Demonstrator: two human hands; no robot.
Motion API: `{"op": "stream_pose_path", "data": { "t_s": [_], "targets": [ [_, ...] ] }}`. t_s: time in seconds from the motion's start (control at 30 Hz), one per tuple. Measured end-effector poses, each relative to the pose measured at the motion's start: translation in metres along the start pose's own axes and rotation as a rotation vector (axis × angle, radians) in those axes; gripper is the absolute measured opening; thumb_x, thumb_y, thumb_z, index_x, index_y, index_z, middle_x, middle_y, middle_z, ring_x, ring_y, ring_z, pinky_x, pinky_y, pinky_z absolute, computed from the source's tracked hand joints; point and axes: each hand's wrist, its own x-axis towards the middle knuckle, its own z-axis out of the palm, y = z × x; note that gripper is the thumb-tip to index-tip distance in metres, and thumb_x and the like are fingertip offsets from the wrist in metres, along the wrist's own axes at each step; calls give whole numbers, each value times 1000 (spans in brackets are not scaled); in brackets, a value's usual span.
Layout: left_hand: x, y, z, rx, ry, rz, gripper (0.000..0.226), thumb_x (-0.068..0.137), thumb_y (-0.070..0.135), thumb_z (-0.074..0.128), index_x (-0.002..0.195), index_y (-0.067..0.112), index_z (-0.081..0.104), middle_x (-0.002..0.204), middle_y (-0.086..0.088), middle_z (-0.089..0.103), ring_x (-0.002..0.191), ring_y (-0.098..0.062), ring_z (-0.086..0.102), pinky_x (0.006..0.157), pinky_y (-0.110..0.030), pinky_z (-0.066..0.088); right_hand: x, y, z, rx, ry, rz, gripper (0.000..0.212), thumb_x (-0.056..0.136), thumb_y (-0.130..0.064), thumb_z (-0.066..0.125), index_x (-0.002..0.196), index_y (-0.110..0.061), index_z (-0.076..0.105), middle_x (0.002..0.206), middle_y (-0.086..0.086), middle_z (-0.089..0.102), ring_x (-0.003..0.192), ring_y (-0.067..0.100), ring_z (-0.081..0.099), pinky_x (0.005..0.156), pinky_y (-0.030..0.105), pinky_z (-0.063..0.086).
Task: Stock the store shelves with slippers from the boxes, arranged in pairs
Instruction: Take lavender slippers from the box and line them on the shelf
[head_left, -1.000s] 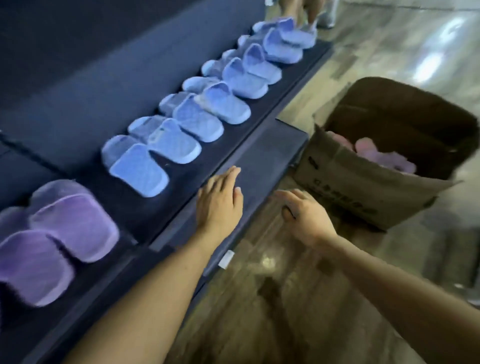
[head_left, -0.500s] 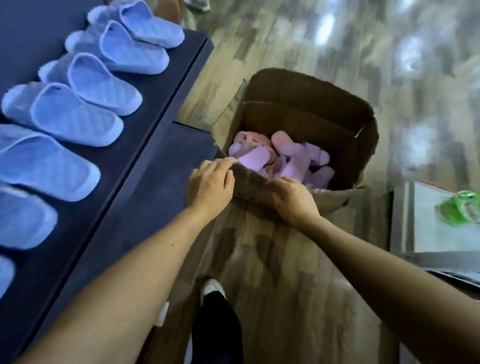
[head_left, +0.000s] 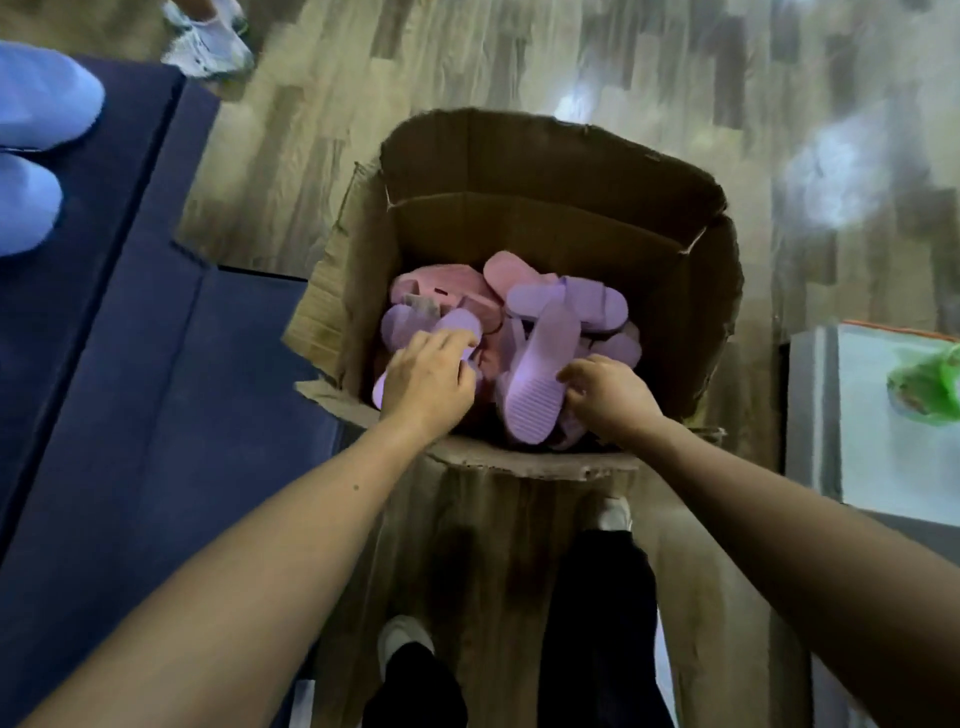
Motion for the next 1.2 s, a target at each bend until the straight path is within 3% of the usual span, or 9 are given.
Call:
{"op": "stream_pose_path", "data": {
  "t_s": [0.2, 0.4, 0.53, 0.7, 0.83, 0.87, 0.97, 1.1, 1.2],
  "targets": [
    [64, 29, 62, -93, -48, -228, 36, 91, 14, 47, 127, 11, 53, 131, -8, 54, 119, -31, 44, 95, -39, 35, 88, 58, 4, -56, -205, -60, 28, 86, -20, 48, 111, -12, 58, 114, 14, 60, 104, 31, 56, 87, 38, 46],
    [130, 37, 126, -276, -91, -513, 30, 90, 17, 49, 118, 9, 57, 122, -15, 58, 113, -36, 50, 94, -44, 43, 171, 101, 3, -88, -245, -112, 39, 92, -19, 45, 130, -7, 47, 130, 17, 52, 117, 33, 52, 93, 36, 41],
    [150, 39, 160, -256, -134, -525, 29, 91, 20, 50, 116, 5, 56, 117, -19, 59, 109, -38, 52, 91, -44, 43, 232, 117, 10, 142, -183, 122, 41, 93, -15, 45, 134, -5, 43, 133, 16, 49, 124, 31, 47, 100, 35, 38],
    [163, 38, 188, -320, -176, -612, 34, 92, 20, 49, 124, 8, 53, 126, -16, 56, 119, -34, 48, 98, -37, 40, 278, 142, 35, 378, -174, 469, 54, 92, -27, 51, 138, -4, 35, 142, 19, 40, 130, 34, 42, 106, 41, 38],
    [168, 40, 200, -356, -188, -658, 37, 92, 23, 47, 124, 7, 54, 128, -17, 54, 119, -34, 48, 98, -37, 40, 277, 181, 65, 755, -280, 587, 97, 54, -47, 72, 139, -15, 36, 131, 15, 53, 109, 32, 59, 95, 48, 49],
    [167, 42, 201, -368, -189, -653, 41, 89, 28, 45, 123, 6, 54, 127, -18, 55, 117, -35, 50, 97, -39, 42, 278, 189, 71, 856, -312, 608, 95, 51, -45, 73, 135, -14, 42, 123, 15, 59, 101, 31, 63, 92, 46, 51],
    [163, 47, 204, -365, -186, -666, 58, 75, 37, 35, 120, 5, 53, 123, -19, 57, 111, -38, 53, 92, -43, 44, 275, 183, 61, 993, -428, 607, 34, 76, -33, 70, 102, -11, 64, 102, 14, 68, 98, 29, 62, 87, 39, 49],
    [163, 53, 199, -307, -219, -710, 44, 89, 27, 50, 128, 8, 46, 129, -16, 52, 118, -37, 46, 94, -42, 42, 276, 166, 51, 836, -300, 538, 37, 89, -37, 55, 118, -14, 56, 116, 15, 59, 106, 32, 57, 94, 43, 48],
    [166, 60, 189, -288, -212, -677, 46, 88, 26, 54, 131, 13, 43, 134, -10, 48, 123, -33, 41, 96, -38, 36, 266, 160, 33, 843, -203, 456, 23, 93, -37, 48, 109, -24, 57, 115, 9, 60, 98, 28, 57, 91, 42, 49]
  ]
}}
